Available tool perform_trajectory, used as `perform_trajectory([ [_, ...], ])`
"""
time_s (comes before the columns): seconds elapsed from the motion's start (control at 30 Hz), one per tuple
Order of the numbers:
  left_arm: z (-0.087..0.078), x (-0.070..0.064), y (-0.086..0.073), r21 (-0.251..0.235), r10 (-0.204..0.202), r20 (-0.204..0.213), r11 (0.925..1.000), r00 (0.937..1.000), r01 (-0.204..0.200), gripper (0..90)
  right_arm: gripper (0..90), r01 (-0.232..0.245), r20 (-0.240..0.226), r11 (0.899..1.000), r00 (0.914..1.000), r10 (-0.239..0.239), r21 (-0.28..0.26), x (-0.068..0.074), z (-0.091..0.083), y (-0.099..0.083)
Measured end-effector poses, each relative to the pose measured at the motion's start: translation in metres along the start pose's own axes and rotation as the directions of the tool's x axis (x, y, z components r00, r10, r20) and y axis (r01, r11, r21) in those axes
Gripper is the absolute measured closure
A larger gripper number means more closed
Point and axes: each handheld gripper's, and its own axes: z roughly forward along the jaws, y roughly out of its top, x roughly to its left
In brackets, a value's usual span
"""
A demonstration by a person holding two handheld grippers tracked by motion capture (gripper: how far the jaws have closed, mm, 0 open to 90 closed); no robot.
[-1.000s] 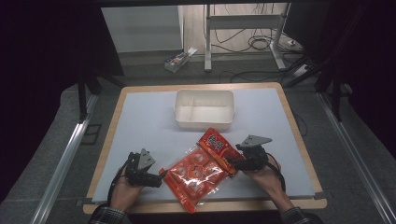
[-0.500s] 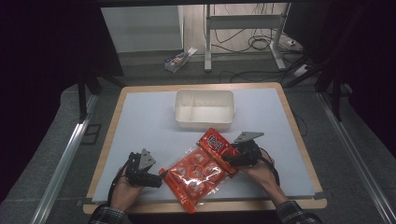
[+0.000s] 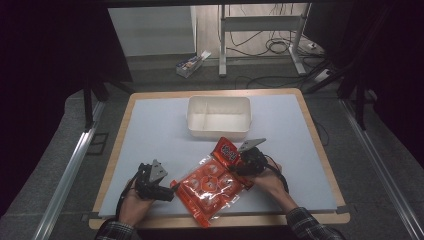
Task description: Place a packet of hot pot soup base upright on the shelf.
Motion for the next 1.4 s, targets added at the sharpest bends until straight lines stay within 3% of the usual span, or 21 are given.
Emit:
perform_trajectory([
  [0.17,0.000,0.000,0.000,0.002,0.002,0.001,1.0000,1.0000,-0.002,4.0,71.5,0.027,-0.003,1.000,0.9996,-0.027,0.006,0.001,0.002,0.004],
  [0.4,0.001,-0.001,0.000,0.000,0.000,0.001,1.0000,1.0000,0.000,4.0,87.6,0.006,-0.037,1.000,0.9993,-0.006,-0.006,-0.002,-0.002,0.006],
  [0.63,0.000,0.000,-0.001,0.003,0.006,0.000,1.0000,1.0000,-0.006,4.2,88.8,-0.005,-0.060,1.000,0.9982,0.004,-0.012,-0.003,-0.010,0.012],
  [0.9,-0.002,0.001,-0.001,-0.006,-0.001,-0.004,1.0000,1.0000,0.001,4.2,88.9,-0.010,-0.114,0.999,0.9935,0.005,-0.040,-0.001,-0.033,0.028],
  [1.07,-0.003,0.002,-0.001,-0.012,-0.004,-0.006,0.9999,1.0000,0.004,4.2,88.9,0.031,-0.138,0.998,0.9896,-0.039,-0.059,0.005,-0.051,0.052],
  [1.4,-0.003,0.002,0.000,-0.010,0.005,-0.007,0.9999,1.0000,-0.005,4.2,88.8,0.111,-0.121,0.990,0.9853,-0.121,-0.084,0.014,-0.084,0.090],
])
